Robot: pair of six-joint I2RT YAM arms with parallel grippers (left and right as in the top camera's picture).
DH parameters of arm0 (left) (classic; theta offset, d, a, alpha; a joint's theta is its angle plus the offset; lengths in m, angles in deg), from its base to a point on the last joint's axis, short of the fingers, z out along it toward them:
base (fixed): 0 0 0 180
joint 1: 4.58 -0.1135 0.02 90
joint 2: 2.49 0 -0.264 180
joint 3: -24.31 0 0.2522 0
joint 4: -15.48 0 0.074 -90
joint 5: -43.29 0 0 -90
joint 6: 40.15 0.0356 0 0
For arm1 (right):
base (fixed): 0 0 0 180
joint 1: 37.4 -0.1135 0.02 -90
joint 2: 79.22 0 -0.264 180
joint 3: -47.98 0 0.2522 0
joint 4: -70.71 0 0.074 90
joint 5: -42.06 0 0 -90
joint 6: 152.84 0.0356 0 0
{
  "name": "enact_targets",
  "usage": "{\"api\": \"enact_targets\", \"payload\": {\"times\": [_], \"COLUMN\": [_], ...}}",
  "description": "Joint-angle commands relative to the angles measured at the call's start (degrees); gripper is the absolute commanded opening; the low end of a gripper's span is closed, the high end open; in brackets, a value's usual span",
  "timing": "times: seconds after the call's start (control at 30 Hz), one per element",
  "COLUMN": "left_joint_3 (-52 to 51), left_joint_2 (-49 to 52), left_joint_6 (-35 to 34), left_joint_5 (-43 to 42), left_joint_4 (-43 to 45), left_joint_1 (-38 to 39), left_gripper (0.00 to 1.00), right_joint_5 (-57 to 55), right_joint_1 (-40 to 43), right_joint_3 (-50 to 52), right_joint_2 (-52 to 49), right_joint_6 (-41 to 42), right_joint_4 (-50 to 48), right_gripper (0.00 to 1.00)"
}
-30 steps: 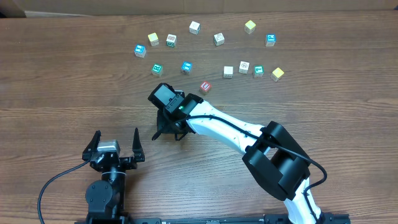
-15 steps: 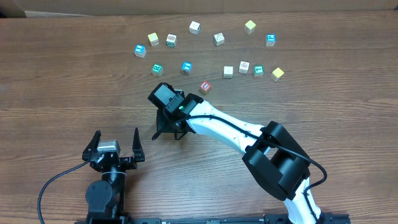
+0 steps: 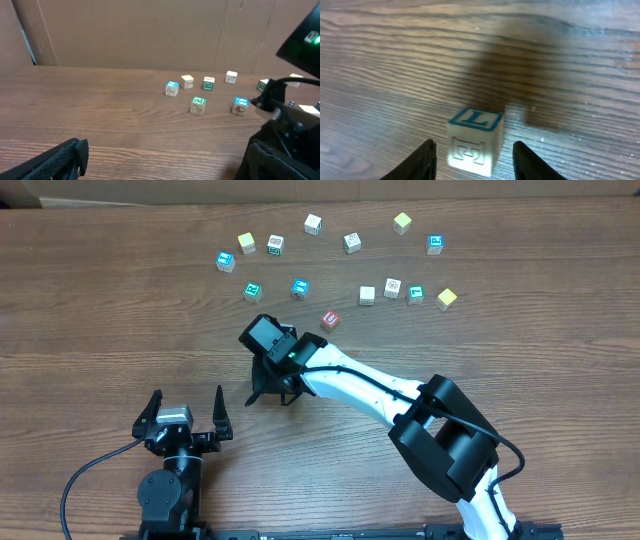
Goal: Form a horizontal line
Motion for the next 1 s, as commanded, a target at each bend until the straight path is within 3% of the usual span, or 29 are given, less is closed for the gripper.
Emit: {"api": "enact_targets", "payload": {"times": [0.0, 0.6, 0.97], "left_joint_3": [-0.1, -0.1, -0.1], "left_joint_2": [-0.5, -0.6, -0.6], "left_joint_6": [1.3, 1.3, 1.3], "left_joint_5": [0.1, 0.1, 0.1], "left_joint_4": [-0.1, -0.1, -0.1], "left_joint_1": [0.5, 0.5, 0.5], "left_gripper": [1.0, 1.0, 1.0], "right_joint_5": [-1.2, -3.8, -3.7], "right_joint_1": [-1.0, -2.5, -2.4], "right_joint_3": [0.6, 0.8, 0.8], "right_joint_2": [-0.9, -1.8, -1.8], "right_joint_6": [-0.2, -0.2, -0.2], "right_joint_4": [-0.6, -1.6, -2.1], "right_gripper": [0.49, 0.49, 0.32]}}
